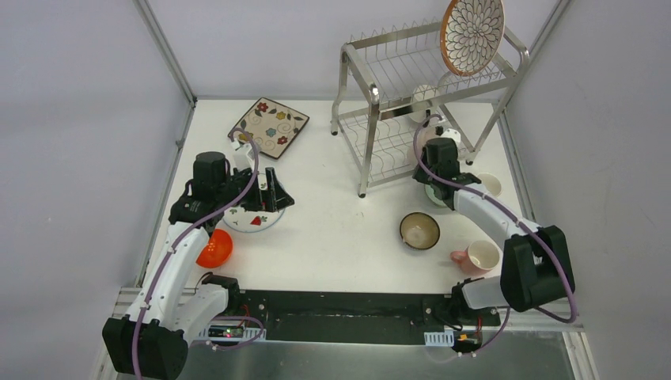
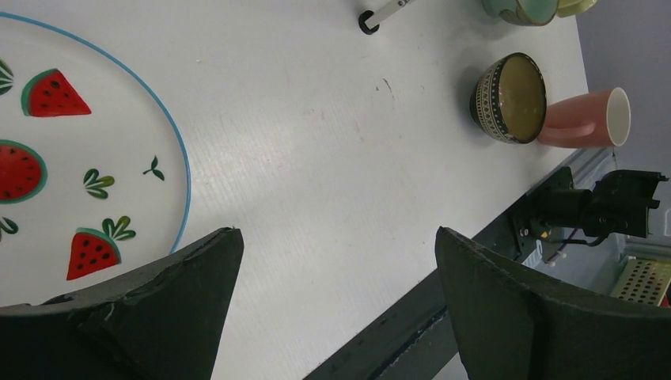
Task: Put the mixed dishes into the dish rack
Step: Turn the cup upside down in the dish rack.
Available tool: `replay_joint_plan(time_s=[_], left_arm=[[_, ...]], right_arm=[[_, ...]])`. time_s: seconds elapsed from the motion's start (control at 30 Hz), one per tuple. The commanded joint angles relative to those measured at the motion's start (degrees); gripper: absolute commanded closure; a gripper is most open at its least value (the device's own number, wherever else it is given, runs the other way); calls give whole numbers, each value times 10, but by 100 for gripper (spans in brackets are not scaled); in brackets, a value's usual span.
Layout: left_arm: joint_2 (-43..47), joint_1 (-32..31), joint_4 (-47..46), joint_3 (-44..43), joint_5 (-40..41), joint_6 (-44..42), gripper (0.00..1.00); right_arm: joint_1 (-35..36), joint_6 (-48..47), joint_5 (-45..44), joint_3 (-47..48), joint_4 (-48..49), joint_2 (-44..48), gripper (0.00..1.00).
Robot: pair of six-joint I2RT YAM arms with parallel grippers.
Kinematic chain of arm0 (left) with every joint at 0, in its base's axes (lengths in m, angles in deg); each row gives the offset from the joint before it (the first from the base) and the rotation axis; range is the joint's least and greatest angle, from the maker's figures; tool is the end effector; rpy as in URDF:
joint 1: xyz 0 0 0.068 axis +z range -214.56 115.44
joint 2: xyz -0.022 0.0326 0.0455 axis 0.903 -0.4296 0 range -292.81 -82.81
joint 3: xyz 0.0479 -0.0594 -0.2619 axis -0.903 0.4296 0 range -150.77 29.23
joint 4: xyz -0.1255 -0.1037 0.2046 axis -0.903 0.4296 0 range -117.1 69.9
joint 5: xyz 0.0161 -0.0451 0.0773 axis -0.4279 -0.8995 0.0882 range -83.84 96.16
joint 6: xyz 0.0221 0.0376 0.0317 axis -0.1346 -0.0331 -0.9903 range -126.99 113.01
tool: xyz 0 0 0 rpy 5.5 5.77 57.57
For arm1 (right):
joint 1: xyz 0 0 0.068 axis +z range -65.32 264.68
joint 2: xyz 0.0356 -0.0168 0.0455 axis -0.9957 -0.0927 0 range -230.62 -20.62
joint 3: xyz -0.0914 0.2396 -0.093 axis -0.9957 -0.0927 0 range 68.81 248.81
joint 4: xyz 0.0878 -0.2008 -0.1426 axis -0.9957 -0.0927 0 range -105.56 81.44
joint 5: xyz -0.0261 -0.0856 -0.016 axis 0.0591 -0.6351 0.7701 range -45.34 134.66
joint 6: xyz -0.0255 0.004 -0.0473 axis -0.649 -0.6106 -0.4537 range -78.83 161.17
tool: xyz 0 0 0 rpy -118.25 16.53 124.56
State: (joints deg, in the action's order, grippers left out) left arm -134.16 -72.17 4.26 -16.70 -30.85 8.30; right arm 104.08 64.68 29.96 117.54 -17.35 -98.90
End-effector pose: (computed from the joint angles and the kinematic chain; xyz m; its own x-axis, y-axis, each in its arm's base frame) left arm 0.1823 -0.0460 0.2949 -0.7264 -0.1154 -0.6775 0.4065 0.7228 -0.5589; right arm 0.2804 0.0891 0.2361 -0.5899 0.2013 -0.7820 0.1108 0.9794 0.1685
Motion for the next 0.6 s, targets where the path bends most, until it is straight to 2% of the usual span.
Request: replay_joint_plan(time_s=[0.0,0.57], left_arm=[[4,-10,-6,-2,11,-17,4],[-2,-23,-4,-2,17,-17,4]], right_arm=[[-16,-41,28,76,105,-30,100],[-23,-126,30,164,127,-169,100]])
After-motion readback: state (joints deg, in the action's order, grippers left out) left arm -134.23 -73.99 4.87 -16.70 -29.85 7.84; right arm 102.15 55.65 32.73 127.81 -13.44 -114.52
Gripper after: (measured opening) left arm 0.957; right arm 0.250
